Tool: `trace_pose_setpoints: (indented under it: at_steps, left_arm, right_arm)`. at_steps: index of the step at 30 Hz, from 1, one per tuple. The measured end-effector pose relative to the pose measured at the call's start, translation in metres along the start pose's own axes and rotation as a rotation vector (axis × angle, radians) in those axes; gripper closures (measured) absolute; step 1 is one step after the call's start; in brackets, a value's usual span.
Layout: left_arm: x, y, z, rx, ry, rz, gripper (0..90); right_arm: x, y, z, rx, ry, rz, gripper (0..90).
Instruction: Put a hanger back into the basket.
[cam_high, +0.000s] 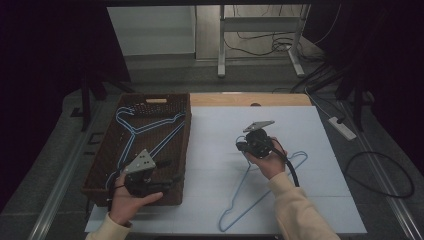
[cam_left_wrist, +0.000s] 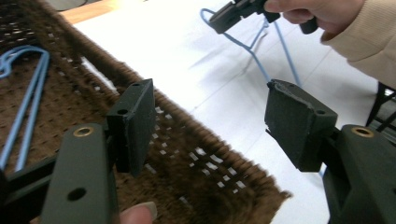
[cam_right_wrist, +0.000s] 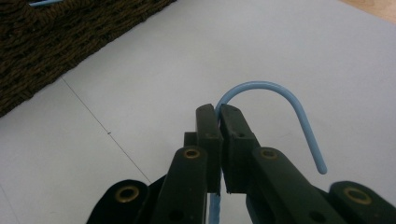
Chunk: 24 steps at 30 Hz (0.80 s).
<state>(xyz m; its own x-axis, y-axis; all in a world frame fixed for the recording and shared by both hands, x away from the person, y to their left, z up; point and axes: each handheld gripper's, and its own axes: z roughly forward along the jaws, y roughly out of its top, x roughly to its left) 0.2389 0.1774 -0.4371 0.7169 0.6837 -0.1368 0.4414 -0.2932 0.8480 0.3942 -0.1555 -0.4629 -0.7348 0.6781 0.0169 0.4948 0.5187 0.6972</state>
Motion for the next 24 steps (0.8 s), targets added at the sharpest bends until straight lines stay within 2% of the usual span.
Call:
trace_pose_setpoints:
  at_steps: [16, 24]
  left_arm:
    - [-0.034, 0.016, 0.041, 0.052, -0.073, 0.023, 34.0]
    - [-0.043, 0.021, 0.061, 0.084, -0.096, 0.027, 33.4]
  right_arm:
    - [0.001, -0.001, -0.007, -0.031, 0.004, -0.001, 87.3]
    - [0.001, -0.001, -0.012, -0.044, -0.001, -0.008, 87.3]
